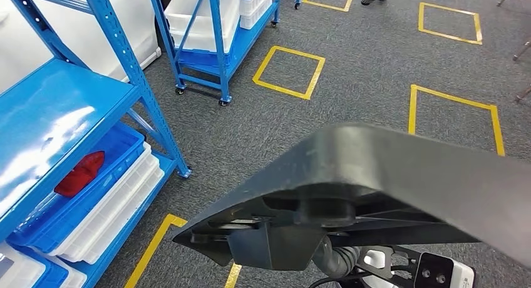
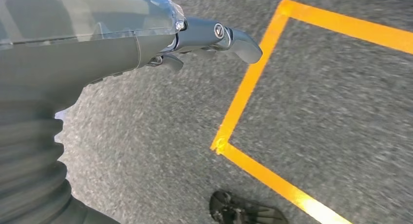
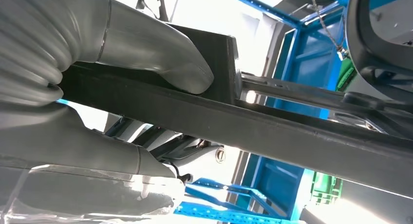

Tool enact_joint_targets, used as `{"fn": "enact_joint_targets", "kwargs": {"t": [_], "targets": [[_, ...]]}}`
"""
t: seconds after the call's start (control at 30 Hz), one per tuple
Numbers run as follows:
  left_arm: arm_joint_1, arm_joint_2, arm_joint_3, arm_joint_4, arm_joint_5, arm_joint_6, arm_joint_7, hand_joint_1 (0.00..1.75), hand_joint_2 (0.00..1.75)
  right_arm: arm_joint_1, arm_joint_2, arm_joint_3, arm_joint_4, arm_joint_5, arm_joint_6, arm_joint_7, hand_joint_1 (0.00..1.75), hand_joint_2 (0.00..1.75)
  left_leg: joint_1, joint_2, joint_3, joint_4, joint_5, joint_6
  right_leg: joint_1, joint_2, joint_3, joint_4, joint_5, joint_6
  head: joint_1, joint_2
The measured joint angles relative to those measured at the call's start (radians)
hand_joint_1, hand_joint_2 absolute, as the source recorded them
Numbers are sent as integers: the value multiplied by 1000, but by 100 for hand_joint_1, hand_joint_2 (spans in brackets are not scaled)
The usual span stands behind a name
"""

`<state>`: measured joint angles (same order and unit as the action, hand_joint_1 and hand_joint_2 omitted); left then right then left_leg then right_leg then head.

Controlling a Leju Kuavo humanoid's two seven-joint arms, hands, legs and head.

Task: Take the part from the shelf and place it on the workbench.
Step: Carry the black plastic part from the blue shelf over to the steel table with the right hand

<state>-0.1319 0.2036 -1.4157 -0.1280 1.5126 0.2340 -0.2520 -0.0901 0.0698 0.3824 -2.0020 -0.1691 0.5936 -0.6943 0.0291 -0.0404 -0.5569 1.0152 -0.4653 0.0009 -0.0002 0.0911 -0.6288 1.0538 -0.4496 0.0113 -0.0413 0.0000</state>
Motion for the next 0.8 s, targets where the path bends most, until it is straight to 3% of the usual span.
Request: {"fn": "enact_joint_targets", "kwargs": {"t": [0.07,0.13,0.17,0.2,0.23,0.3,0.37,0.43,0.5,0.53,0.6,0.67,0.7,0.73,0.77,0.8], "targets": [[3,-1,0,0,0,-3,1,0,175,-11,0,5,5,-7,-2,0,175,175,-4,31,4,-5,0,10,-1,-67,-55,109,-55,6,0,0],[5,-4,2,0,0,-9,3,0,175,-26,-1,14,16,-20,-8,0,175,175,-8,64,5,-5,-3,13,-6,-84,-123,236,-101,12,0,0],[5,-6,5,0,0,-12,4,0,175,-35,-2,19,23,-29,-12,0,175,175,-9,79,6,-5,-5,13,-9,-86,-135,258,-99,13,0,0],[4,-9,9,0,0,-15,5,0,175,-46,-3,24,31,-40,-15,0,175,175,-10,93,7,-5,-7,12,-10,-89,-127,240,-80,13,0,0],[3,-13,14,0,0,-17,6,0,175,-59,-5,30,39,-56,-18,0,175,175,-10,105,11,-5,-9,10,-10,-98,-93,177,-46,10,0,0],[2,-26,24,0,0,-19,9,0,175,-83,-10,42,53,-82,-19,0,175,175,-12,126,19,-5,-15,4,-1,-141,-15,31,5,-1,0,0],[2,-39,31,0,0,-17,19,0,175,-101,-16,54,63,-93,-19,0,175,175,-14,144,24,-6,-21,-6,10,-161,17,-33,16,-12,0,0],[2,-53,34,0,-1,-15,31,0,175,-107,-25,62,71,-95,-21,0,175,175,-14,160,31,-11,-24,-17,13,-139,17,-39,18,-21,0,0],[-1,-65,34,0,-1,-13,40,0,175,-106,-35,65,76,-97,-23,-1,175,175,-11,134,31,8,-43,-24,8,-117,28,-55,25,-32,0,0],[0,-69,34,0,-2,-12,43,0,175,-105,-38,66,78,-98,-22,-1,175,175,-9,107,17,46,-67,-26,5,-105,34,-63,27,-37,0,0],[7,-74,34,0,-2,-11,48,0,175,-98,-44,68,83,-97,-19,-1,175,175,-7,60,-46,175,-127,-28,3,-82,38,-66,28,-43,0,0],[14,-77,34,0,-2,-9,51,0,175,-84,-51,69,89,-92,-15,-1,175,175,-7,48,-105,271,-149,-31,4,-51,38,-63,26,-44,0,0],[15,-79,34,0,-2,-8,51,0,175,-77,-54,69,91,-88,-13,-1,175,175,-6,47,-111,265,-129,-32,4,-35,39,-60,24,-43,0,0],[16,-82,34,0,-2,-8,51,0,175,-70,-58,69,93,-84,-10,-1,175,175,-5,43,-97,219,-91,-33,2,-19,40,-55,21,-40,0,0],[16,-85,34,0,-2,-7,49,0,175,-64,-60,69,94,-80,-9,-1,175,175,-2,29,-70,149,-48,-33,0,-4,40,-49,17,-36,0,0],[15,-90,33,0,-3,-7,48,0,175,-57,-63,69,95,-75,-8,-1,175,175,2,0,-43,83,-19,-34,-1,10,38,-42,12,-30,0,0]]}}
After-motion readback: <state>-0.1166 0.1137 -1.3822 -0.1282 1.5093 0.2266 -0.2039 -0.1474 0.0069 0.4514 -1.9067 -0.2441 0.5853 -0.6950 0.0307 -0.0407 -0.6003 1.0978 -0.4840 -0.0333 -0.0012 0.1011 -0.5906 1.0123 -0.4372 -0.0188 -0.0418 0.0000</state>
